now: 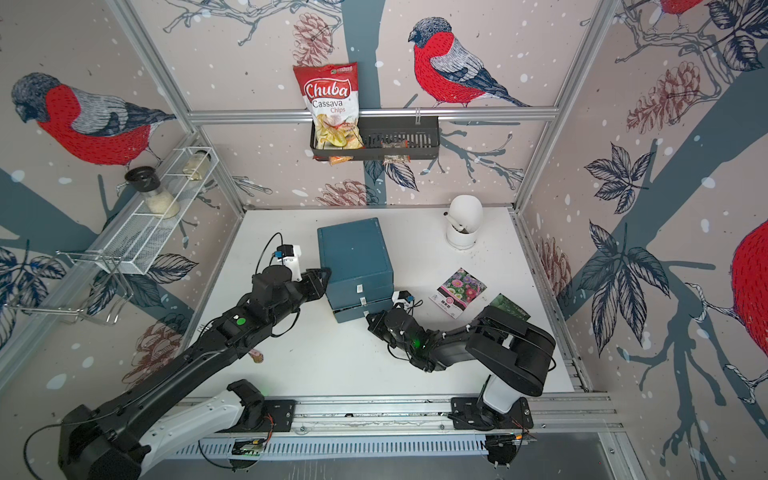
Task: Take the seed bags out of the drawer
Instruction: Open the drawer in the storage box.
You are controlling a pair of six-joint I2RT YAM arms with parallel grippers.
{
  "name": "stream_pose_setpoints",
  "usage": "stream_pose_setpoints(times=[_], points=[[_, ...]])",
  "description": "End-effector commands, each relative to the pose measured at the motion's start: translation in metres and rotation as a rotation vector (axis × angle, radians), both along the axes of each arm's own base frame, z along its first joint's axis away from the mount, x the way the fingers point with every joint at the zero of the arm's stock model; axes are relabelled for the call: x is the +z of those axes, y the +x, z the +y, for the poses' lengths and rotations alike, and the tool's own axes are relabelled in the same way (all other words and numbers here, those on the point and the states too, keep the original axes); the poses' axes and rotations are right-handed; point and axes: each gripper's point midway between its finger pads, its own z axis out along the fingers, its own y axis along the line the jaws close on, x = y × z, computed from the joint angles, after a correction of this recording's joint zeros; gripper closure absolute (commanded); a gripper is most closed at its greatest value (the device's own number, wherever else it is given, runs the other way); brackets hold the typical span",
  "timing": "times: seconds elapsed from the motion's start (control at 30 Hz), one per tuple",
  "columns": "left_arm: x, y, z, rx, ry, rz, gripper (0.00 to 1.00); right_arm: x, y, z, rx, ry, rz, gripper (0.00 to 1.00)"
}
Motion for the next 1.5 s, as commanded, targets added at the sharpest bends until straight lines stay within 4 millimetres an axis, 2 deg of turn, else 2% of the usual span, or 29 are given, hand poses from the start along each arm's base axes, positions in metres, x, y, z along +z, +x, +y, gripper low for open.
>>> stream_pose_setpoints(times=[0.0, 0.13, 0.27, 0.37, 0.53, 0.77, 0.97, 1.2, 1.47], points=[[-0.030, -0.007, 0.012, 0.020, 0.087, 0.096, 0.62, -0.009, -0.015, -0.002, 0.048, -0.067, 0.045, 1.00], [-0.038, -0.009, 0.009, 0.018, 0.057, 0.120, 0.64, -0.008, -0.040, -0.010, 0.080, -0.188, 0.052, 1.00], [-0.043, -0.009, 0.006, 0.018, 0.025, 0.130, 0.65, 0.004, -0.057, -0.027, 0.075, -0.324, 0.033, 1.00], [-0.045, -0.008, 0.005, 0.022, 0.024, 0.136, 0.66, 0.004, -0.069, -0.035, 0.112, -0.404, 0.053, 1.00], [-0.043, -0.005, 0.008, 0.037, 0.033, 0.127, 0.67, 0.002, -0.099, -0.030, 0.222, -0.496, 0.043, 1.00], [-0.043, -0.006, 0.005, 0.029, 0.026, 0.130, 0.67, 0.002, -0.125, -0.027, 0.263, -0.631, 0.021, 1.00], [-0.043, -0.005, 0.004, 0.023, 0.021, 0.127, 0.67, -0.001, -0.137, -0.026, 0.288, -0.689, 0.019, 1.00], [-0.043, -0.004, 0.002, 0.013, 0.024, 0.121, 0.67, 0.003, -0.140, -0.018, 0.298, -0.727, -0.016, 1.00], [-0.045, -0.004, 0.000, -0.002, 0.030, 0.120, 0.68, 0.014, -0.139, -0.020, 0.259, -0.802, -0.061, 1.00]])
